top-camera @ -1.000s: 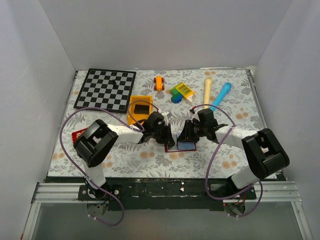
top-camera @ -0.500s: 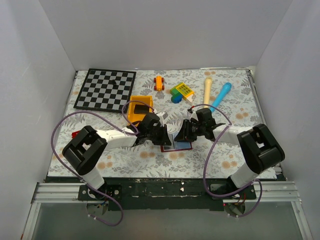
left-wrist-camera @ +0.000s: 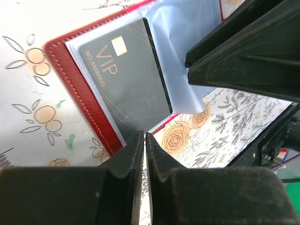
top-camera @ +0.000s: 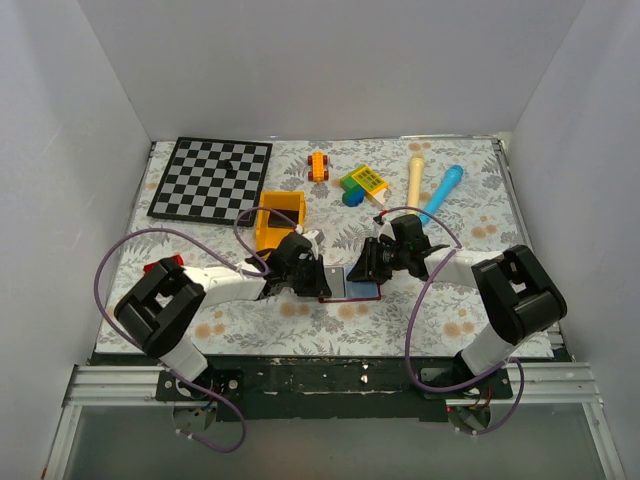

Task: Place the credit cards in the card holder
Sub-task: Insert the credit card into the card holder.

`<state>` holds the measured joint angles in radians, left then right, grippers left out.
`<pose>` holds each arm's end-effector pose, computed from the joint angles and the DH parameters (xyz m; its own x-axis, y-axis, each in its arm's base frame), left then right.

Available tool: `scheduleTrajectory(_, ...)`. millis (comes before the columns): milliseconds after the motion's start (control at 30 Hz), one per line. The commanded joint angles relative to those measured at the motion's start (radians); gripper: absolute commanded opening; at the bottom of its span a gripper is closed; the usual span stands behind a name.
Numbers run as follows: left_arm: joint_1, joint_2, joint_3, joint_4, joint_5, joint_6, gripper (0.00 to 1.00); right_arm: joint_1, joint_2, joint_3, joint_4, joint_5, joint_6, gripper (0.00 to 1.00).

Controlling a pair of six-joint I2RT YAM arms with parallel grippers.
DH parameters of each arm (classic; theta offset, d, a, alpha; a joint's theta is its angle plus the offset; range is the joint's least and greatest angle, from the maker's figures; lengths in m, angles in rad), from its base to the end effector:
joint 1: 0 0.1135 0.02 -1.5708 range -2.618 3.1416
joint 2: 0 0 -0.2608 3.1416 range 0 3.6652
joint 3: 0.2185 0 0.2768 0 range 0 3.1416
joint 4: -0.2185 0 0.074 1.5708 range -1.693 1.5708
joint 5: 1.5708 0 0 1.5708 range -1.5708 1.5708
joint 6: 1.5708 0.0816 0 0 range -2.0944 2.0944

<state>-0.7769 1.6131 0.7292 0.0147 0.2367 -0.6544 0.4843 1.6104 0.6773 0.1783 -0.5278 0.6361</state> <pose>0.2346 -0.2574 0.0861 -0.9127 0.0675 -0.4031 0.2948 0.7917 -0.5350 0.2859 0.1968 0.0937 -0.9196 0.0961 -0.3810 -0.2245 0.6671 0.7103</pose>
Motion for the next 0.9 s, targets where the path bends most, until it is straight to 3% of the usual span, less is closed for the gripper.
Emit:
scheduleTrajectory(0, 0.045, -0.094, -0.002, -0.010, -0.053, 0.007, 0.08, 0.002, 0.008, 0.025, 0.024, -0.015, -0.006, 0.38)
scheduleTrajectory(200, 0.125, -0.090, -0.010, -0.008, -0.039, 0.027, 0.09, 0.002, 0.013, 0.030, 0.023, -0.014, -0.006, 0.38)
scheduleTrajectory(867, 0.113, 0.062, -0.001, -0.021, 0.001, 0.044, 0.06, 0.069, 0.055, 0.108, -0.030, 0.022, -0.013, 0.38)
